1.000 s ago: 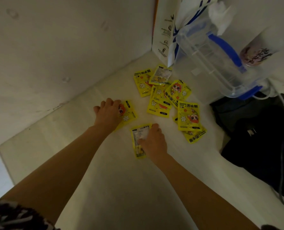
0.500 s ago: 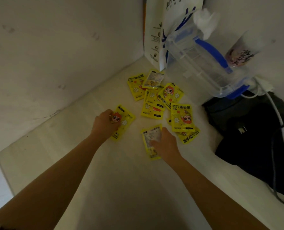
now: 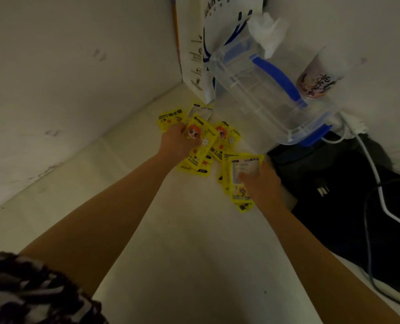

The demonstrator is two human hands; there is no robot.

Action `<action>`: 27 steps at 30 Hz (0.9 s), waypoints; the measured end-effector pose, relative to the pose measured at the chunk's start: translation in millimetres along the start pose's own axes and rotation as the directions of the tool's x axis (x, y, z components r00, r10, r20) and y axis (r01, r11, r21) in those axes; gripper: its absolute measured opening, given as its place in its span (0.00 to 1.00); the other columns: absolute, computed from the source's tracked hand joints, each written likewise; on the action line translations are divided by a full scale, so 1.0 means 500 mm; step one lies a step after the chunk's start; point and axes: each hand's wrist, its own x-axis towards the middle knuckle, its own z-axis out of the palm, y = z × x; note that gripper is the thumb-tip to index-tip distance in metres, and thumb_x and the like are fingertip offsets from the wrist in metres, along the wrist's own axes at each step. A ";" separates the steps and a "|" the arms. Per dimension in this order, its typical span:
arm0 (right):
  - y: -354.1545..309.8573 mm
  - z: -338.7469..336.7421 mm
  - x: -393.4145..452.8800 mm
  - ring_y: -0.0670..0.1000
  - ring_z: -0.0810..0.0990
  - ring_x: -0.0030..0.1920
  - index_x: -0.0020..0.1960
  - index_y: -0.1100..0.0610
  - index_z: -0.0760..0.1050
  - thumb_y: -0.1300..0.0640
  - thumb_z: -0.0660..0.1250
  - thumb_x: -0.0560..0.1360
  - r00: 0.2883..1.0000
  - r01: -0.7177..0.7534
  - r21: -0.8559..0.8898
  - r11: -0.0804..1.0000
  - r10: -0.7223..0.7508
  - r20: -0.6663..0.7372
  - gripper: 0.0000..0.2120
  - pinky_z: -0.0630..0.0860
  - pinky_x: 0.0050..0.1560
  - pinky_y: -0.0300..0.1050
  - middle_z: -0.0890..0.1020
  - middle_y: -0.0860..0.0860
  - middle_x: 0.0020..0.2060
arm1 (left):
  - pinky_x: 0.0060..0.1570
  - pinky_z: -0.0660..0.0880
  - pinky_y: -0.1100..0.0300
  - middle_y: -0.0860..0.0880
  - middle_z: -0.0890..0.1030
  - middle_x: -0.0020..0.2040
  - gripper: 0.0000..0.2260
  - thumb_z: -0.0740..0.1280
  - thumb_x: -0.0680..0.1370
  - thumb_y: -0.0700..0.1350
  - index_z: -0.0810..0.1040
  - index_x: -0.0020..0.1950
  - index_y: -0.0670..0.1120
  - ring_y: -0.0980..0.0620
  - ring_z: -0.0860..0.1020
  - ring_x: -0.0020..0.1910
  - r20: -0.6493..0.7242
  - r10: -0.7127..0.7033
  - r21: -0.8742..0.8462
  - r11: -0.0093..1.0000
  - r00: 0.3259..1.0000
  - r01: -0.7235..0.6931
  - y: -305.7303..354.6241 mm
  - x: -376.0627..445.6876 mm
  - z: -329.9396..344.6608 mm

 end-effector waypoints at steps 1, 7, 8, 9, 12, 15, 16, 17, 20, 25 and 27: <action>-0.002 -0.004 0.007 0.58 0.75 0.60 0.65 0.61 0.68 0.57 0.68 0.74 1.000 -0.001 -0.012 1.000 0.001 -0.008 0.21 0.67 0.48 0.42 0.76 0.58 0.61 | 0.40 0.73 0.60 0.46 0.79 0.45 0.15 0.74 0.71 0.45 0.78 0.54 0.41 0.51 0.79 0.44 0.008 0.008 0.021 1.000 1.000 -0.008 0.009 0.009 0.013; -0.005 0.003 0.048 0.54 0.76 0.45 0.62 0.62 0.69 0.58 0.66 0.75 0.999 -0.020 -0.033 0.999 0.021 0.035 0.18 0.63 0.29 0.32 0.75 0.55 0.52 | 0.39 0.70 0.58 0.40 0.80 0.53 0.16 0.70 0.74 0.46 0.77 0.59 0.39 0.43 0.79 0.50 0.037 -0.034 0.047 0.998 0.999 0.032 0.028 0.052 0.077; -0.001 0.010 0.053 0.54 0.77 0.47 0.61 0.61 0.70 0.57 0.66 0.74 0.999 -0.017 -0.047 0.999 0.019 0.038 0.17 0.66 0.36 0.35 0.76 0.55 0.53 | 0.38 0.69 0.58 0.39 0.80 0.52 0.16 0.70 0.75 0.46 0.76 0.58 0.38 0.41 0.79 0.50 0.028 -0.033 0.059 0.998 0.999 0.032 0.029 0.057 0.084; 0.001 0.016 0.055 0.55 0.77 0.50 0.59 0.61 0.71 0.57 0.66 0.74 0.999 -0.009 -0.053 0.999 0.010 0.033 0.16 0.69 0.40 0.39 0.77 0.55 0.54 | 0.36 0.69 0.57 0.38 0.80 0.50 0.15 0.70 0.75 0.47 0.77 0.56 0.37 0.40 0.80 0.49 0.021 -0.027 0.087 0.996 0.999 0.025 0.031 0.061 0.090; 0.009 0.030 0.058 0.58 0.77 0.53 0.56 0.60 0.72 0.53 0.67 0.71 1.000 0.009 -0.094 0.996 -0.007 0.016 0.17 0.76 0.51 0.49 0.76 0.57 0.56 | 0.48 0.74 0.52 0.41 0.81 0.46 0.13 0.69 0.74 0.49 0.78 0.50 0.39 0.41 0.79 0.48 0.014 0.040 0.212 0.976 0.999 -0.042 0.039 0.064 0.107; 0.012 0.033 0.060 0.61 0.72 0.59 0.60 0.61 0.70 0.52 0.67 0.71 0.999 -0.035 -0.168 0.985 0.040 0.026 0.21 0.71 0.57 0.49 0.70 0.59 0.61 | 0.60 0.67 0.48 0.39 0.78 0.53 0.16 0.68 0.75 0.52 0.76 0.53 0.40 0.38 0.72 0.59 0.025 0.045 0.347 0.936 0.999 -0.051 0.045 0.067 0.125; 0.014 0.034 0.063 0.62 0.70 0.60 0.62 0.61 0.69 0.52 0.67 0.72 0.998 -0.059 -0.163 0.985 0.064 0.028 0.22 0.70 0.58 0.49 0.68 0.60 0.62 | 0.62 0.65 0.47 0.38 0.77 0.55 0.16 0.67 0.76 0.52 0.75 0.54 0.41 0.37 0.70 0.61 0.029 0.036 0.381 0.924 0.999 -0.045 0.049 0.068 0.130; 0.014 0.036 0.065 0.62 0.69 0.61 0.63 0.60 0.69 0.51 0.67 0.72 0.996 -0.072 -0.159 0.985 0.078 0.033 0.23 0.69 0.59 0.50 0.68 0.60 0.63 | 0.64 0.64 0.46 0.38 0.76 0.57 0.16 0.66 0.76 0.52 0.74 0.56 0.41 0.36 0.68 0.64 0.030 0.022 0.396 0.918 0.999 -0.032 0.053 0.067 0.135; 0.015 0.046 0.069 0.62 0.72 0.59 0.61 0.59 0.69 0.48 0.67 0.71 0.996 -0.050 -0.143 0.988 0.060 0.062 0.24 0.72 0.59 0.53 0.73 0.60 0.61 | 0.65 0.64 0.43 0.39 0.72 0.64 0.17 0.65 0.78 0.51 0.72 0.62 0.42 0.36 0.60 0.70 0.020 -0.027 0.394 0.919 0.999 0.017 0.070 0.058 0.143; 0.014 0.049 0.062 0.63 0.74 0.55 0.58 0.60 0.71 0.51 0.68 0.71 0.998 -0.020 -0.162 0.987 0.030 0.062 0.20 0.75 0.56 0.54 0.72 0.60 0.58 | 0.64 0.63 0.45 0.40 0.74 0.64 0.15 0.64 0.79 0.49 0.73 0.61 0.42 0.39 0.60 0.71 -0.028 -0.033 0.426 0.904 0.999 0.041 0.053 0.048 0.139; 0.014 0.051 0.054 0.64 0.72 0.56 0.58 0.61 0.70 0.53 0.67 0.72 0.998 0.022 -0.204 0.979 -0.009 0.064 0.18 0.74 0.57 0.55 0.70 0.61 0.58 | 0.64 0.63 0.45 0.39 0.74 0.65 0.16 0.64 0.78 0.51 0.73 0.62 0.43 0.39 0.61 0.71 -0.063 -0.046 0.397 0.916 0.997 0.067 0.032 0.039 0.128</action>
